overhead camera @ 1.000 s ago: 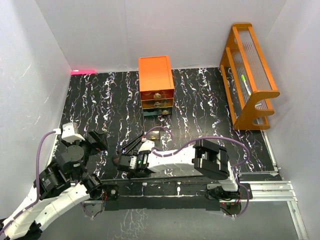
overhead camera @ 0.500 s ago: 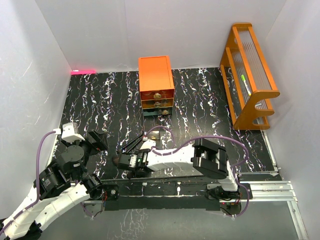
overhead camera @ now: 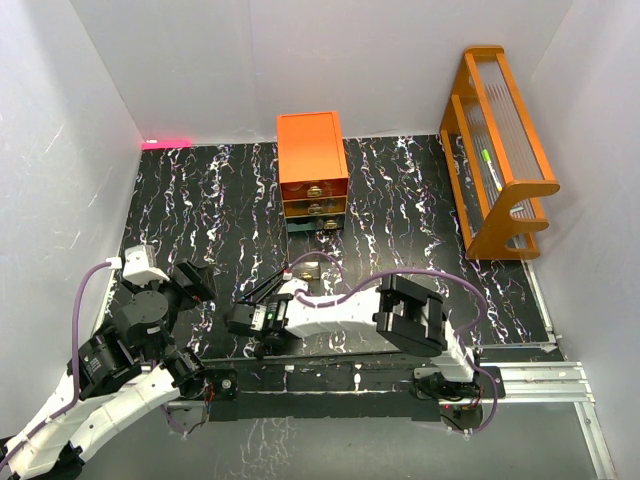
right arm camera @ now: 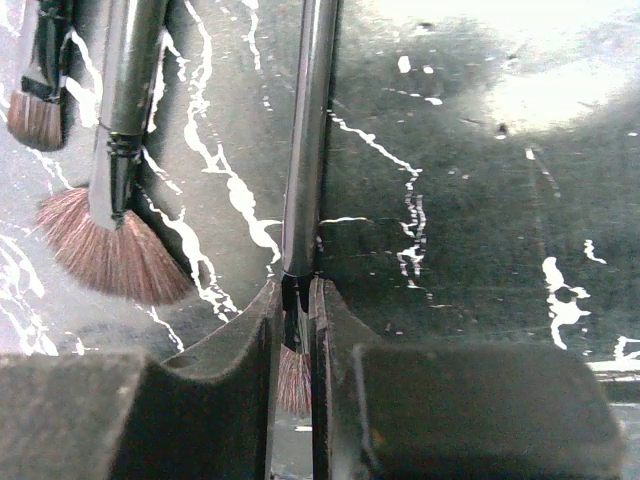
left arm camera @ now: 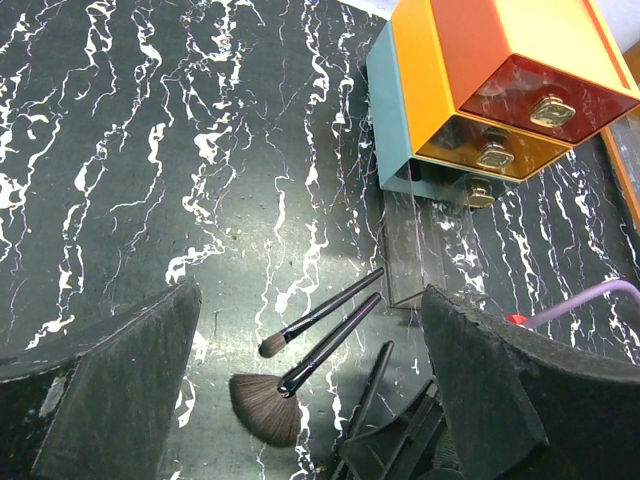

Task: Organize the makeup
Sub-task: Pick up the makeup brush from the center of the board.

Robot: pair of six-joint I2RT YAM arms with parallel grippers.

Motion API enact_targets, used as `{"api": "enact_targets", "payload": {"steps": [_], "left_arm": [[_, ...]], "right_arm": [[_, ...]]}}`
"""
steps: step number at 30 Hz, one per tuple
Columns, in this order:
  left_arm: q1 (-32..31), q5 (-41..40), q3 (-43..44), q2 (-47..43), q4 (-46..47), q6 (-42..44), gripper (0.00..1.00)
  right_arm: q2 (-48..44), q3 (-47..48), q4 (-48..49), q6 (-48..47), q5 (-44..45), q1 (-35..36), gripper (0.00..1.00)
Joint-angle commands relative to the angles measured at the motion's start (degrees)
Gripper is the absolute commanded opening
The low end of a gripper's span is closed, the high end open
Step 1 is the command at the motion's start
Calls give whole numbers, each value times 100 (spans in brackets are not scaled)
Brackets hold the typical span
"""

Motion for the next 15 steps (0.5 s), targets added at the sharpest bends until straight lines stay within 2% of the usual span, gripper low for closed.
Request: {"api": "enact_targets", "payload": {"steps": [1,8,15], "left_arm": [[22,-121,29,21,-61,-18,91],[29,-133,34,81,-60,-4,91],[28,-167,39,97,-74,-27,91]], "right_arm": [[-311,-409,-156,288,110,-20,8],[-613,-107,-106,-412,187,84,8],[-999,-171,993,-1971,-158,162,8]]}}
